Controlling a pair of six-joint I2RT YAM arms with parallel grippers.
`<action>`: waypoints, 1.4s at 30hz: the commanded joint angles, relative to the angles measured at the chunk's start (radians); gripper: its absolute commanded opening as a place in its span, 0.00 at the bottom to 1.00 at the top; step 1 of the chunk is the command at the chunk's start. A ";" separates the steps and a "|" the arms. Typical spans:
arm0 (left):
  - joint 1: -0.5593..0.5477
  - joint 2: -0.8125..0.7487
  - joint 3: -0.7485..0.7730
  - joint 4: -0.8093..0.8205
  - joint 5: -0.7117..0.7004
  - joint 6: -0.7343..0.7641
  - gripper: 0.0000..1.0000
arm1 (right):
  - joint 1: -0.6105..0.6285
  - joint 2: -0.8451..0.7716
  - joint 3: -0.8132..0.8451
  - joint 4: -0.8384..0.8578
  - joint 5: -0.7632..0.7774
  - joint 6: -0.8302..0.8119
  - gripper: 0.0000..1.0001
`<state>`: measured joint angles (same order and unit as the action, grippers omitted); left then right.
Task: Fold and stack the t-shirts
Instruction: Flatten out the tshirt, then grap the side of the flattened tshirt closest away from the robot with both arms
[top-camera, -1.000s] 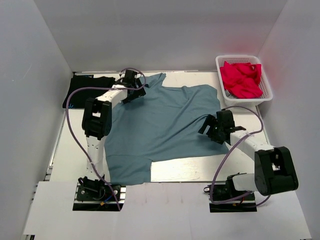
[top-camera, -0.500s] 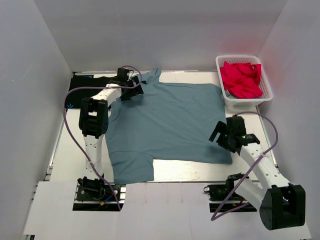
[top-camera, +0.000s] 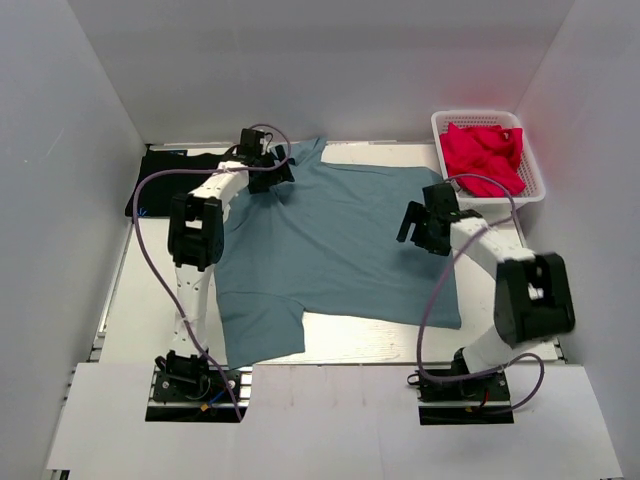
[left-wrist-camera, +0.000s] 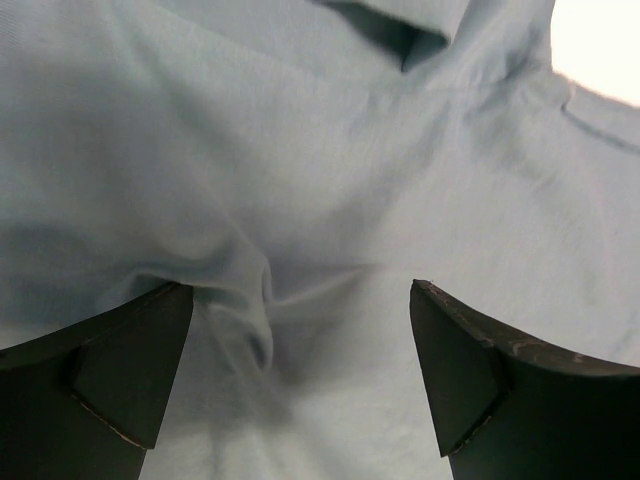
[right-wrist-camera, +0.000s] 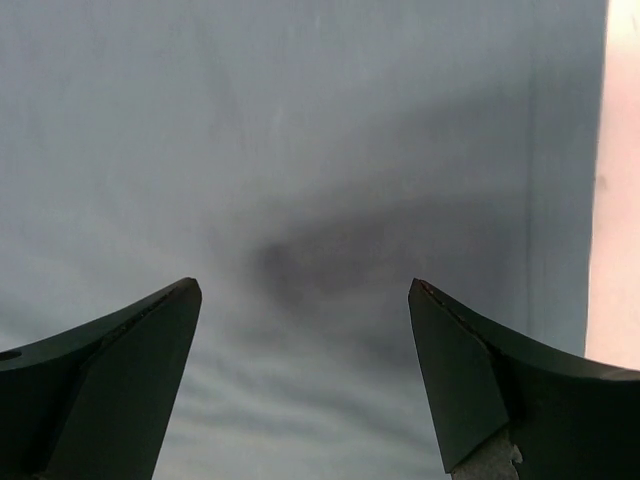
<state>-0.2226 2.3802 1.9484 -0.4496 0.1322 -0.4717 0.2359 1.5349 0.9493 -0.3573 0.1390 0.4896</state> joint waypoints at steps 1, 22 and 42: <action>0.003 0.096 0.079 -0.101 0.003 -0.019 1.00 | -0.001 0.115 0.116 0.046 0.060 0.004 0.90; 0.098 0.168 0.293 -0.101 -0.006 -0.074 1.00 | -0.041 0.645 0.770 -0.114 0.131 0.018 0.90; -0.052 -0.909 -0.972 -0.172 -0.103 -0.194 1.00 | 0.034 -0.170 -0.058 0.181 -0.087 0.070 0.90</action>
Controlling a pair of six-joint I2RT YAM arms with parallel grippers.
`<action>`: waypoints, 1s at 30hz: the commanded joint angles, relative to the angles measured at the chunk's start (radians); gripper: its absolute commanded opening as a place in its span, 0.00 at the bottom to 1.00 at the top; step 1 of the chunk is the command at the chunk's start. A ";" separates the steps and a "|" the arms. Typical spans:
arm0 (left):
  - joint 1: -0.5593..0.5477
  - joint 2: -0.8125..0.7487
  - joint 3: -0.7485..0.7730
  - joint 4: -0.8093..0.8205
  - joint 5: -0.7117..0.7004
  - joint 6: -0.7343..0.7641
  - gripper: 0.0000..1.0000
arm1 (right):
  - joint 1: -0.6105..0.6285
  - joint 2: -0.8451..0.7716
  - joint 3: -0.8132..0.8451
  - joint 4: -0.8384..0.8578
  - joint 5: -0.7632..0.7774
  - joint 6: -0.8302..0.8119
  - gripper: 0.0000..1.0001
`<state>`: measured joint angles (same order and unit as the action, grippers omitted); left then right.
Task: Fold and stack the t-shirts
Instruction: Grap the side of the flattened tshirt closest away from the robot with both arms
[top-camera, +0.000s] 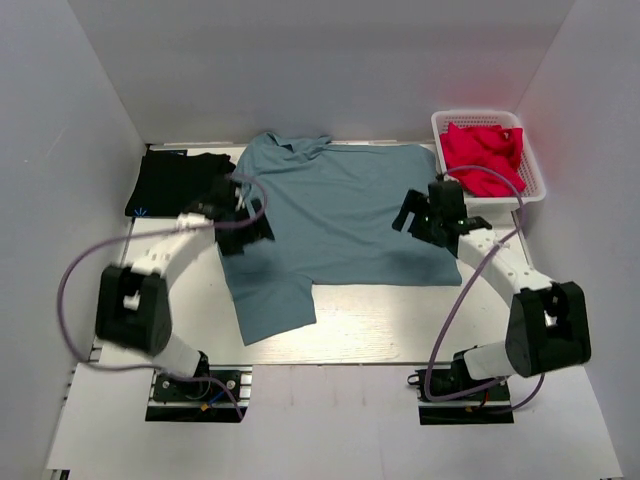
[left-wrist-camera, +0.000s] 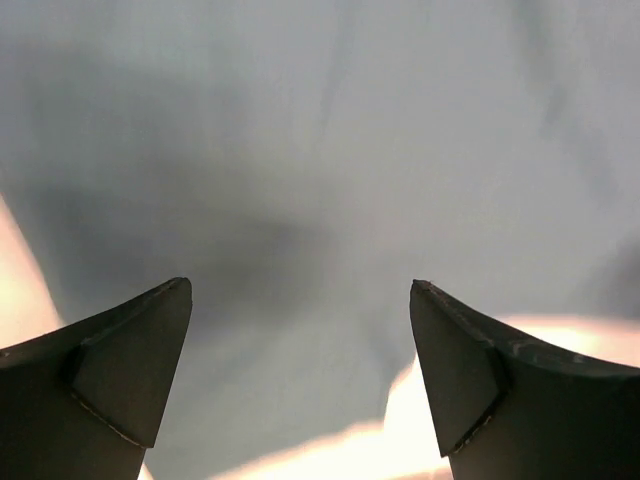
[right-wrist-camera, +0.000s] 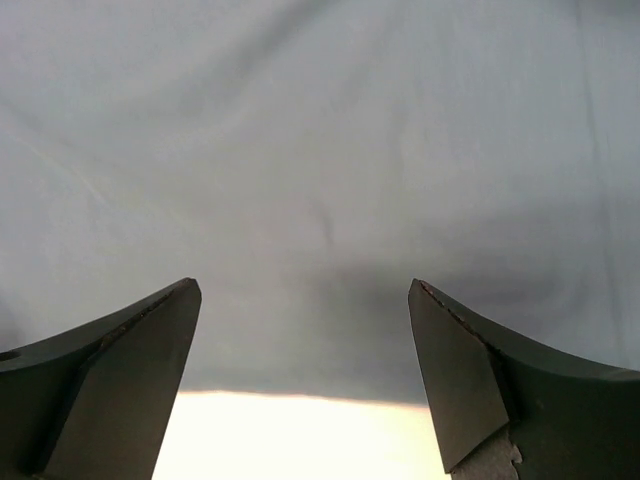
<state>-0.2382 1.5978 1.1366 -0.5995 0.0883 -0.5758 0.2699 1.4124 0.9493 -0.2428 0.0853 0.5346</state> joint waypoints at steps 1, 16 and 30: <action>-0.047 -0.215 -0.202 -0.043 -0.035 -0.116 1.00 | -0.001 -0.056 -0.073 0.060 -0.022 0.028 0.90; -0.151 -0.455 -0.580 -0.315 0.001 -0.378 0.98 | -0.008 -0.116 -0.207 0.089 -0.001 0.123 0.90; -0.170 -0.364 -0.663 -0.134 0.039 -0.388 0.36 | -0.028 -0.156 -0.239 0.014 0.131 0.140 0.90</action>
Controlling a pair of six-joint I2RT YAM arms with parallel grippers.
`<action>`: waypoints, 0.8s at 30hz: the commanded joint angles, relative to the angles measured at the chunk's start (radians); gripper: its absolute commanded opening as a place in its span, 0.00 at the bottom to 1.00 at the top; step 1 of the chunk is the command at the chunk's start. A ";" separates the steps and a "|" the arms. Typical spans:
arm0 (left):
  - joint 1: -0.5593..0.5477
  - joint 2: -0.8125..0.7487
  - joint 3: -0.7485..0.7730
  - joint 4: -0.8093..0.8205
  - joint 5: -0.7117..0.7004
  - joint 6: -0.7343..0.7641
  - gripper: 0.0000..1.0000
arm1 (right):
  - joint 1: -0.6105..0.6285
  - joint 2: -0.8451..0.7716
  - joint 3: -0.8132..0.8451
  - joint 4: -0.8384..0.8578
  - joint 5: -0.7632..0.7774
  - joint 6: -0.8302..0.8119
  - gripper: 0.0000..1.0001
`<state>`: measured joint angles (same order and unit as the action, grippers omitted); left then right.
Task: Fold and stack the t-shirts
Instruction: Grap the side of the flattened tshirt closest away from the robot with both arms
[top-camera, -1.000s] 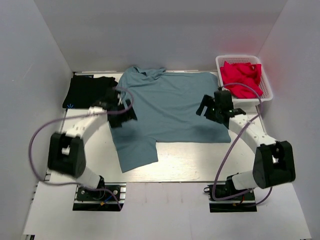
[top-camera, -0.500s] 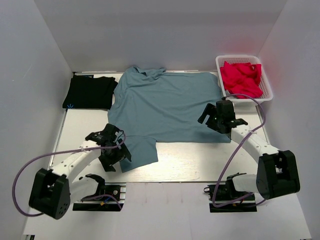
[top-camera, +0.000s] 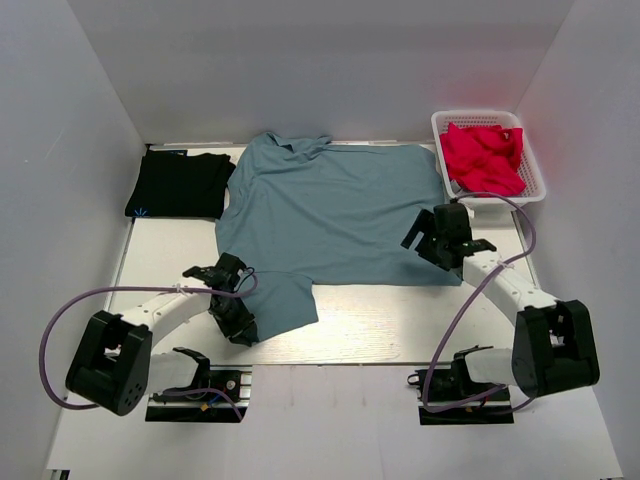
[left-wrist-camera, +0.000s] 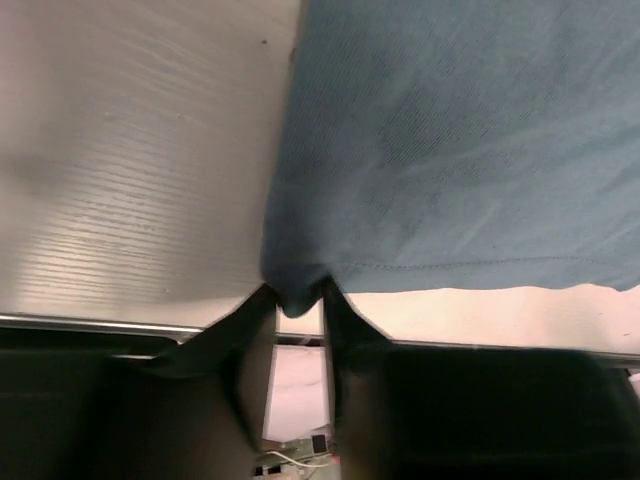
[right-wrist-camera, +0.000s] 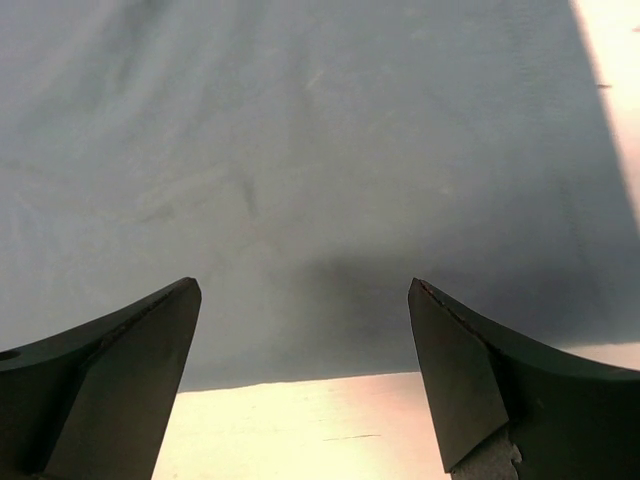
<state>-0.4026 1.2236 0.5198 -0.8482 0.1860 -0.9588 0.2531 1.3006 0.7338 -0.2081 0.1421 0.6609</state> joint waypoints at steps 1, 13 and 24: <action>-0.005 0.022 -0.037 0.115 -0.075 -0.005 0.31 | -0.015 -0.070 -0.039 -0.031 0.089 0.013 0.90; -0.005 0.022 0.020 0.106 -0.086 0.042 0.00 | -0.080 -0.092 -0.103 -0.208 0.230 0.054 0.90; -0.005 0.033 0.054 0.103 -0.077 0.071 0.00 | -0.143 0.094 -0.100 -0.111 0.234 0.092 0.85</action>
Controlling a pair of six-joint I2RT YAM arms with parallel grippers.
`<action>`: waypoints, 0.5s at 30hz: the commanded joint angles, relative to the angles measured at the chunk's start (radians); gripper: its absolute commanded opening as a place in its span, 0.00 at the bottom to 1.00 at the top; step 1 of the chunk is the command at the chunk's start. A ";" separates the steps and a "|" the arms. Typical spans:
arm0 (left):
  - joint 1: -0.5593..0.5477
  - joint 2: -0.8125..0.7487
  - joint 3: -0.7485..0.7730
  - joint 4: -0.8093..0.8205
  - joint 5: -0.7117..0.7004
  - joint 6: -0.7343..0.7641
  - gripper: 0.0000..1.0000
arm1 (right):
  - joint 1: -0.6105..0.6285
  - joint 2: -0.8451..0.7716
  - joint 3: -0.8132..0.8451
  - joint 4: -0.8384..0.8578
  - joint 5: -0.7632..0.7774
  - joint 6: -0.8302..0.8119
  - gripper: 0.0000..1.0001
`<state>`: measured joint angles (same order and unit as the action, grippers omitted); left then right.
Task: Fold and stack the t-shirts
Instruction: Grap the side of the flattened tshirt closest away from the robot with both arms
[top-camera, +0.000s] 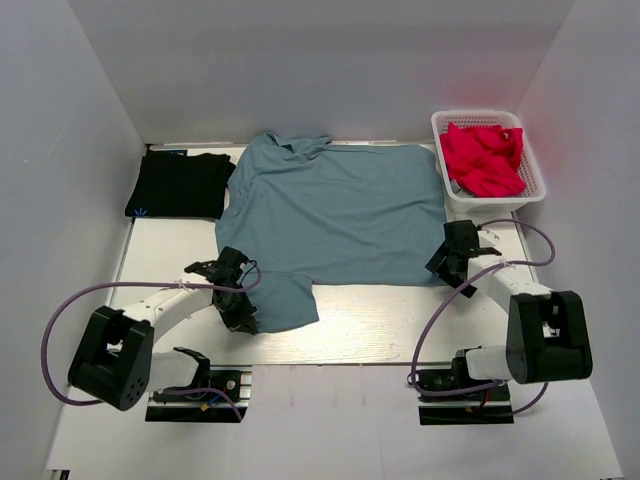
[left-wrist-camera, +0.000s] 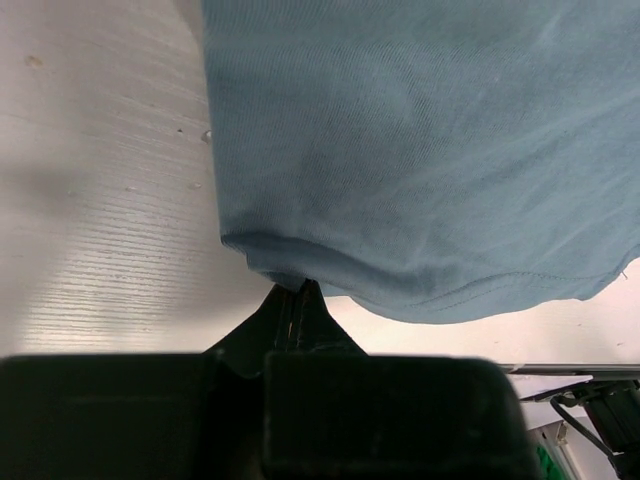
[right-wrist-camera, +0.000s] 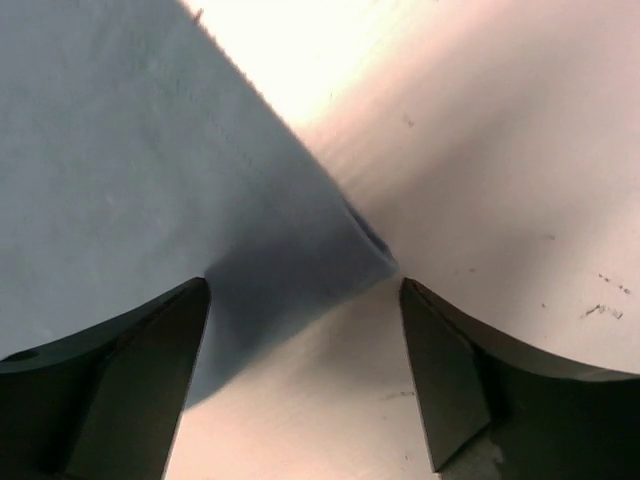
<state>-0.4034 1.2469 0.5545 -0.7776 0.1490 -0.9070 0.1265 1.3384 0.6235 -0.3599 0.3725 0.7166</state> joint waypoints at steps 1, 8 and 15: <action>-0.005 0.009 0.019 0.023 -0.040 0.019 0.00 | -0.019 0.068 0.018 0.029 -0.003 0.049 0.80; -0.005 -0.010 0.028 -0.072 -0.006 0.029 0.00 | -0.028 0.044 -0.014 -0.048 -0.017 0.055 0.00; -0.005 -0.073 0.007 -0.202 0.113 0.053 0.00 | -0.027 -0.082 -0.068 -0.210 -0.047 0.066 0.00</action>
<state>-0.4034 1.2293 0.5610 -0.9089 0.1986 -0.8730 0.0994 1.3098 0.6044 -0.3923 0.3599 0.7612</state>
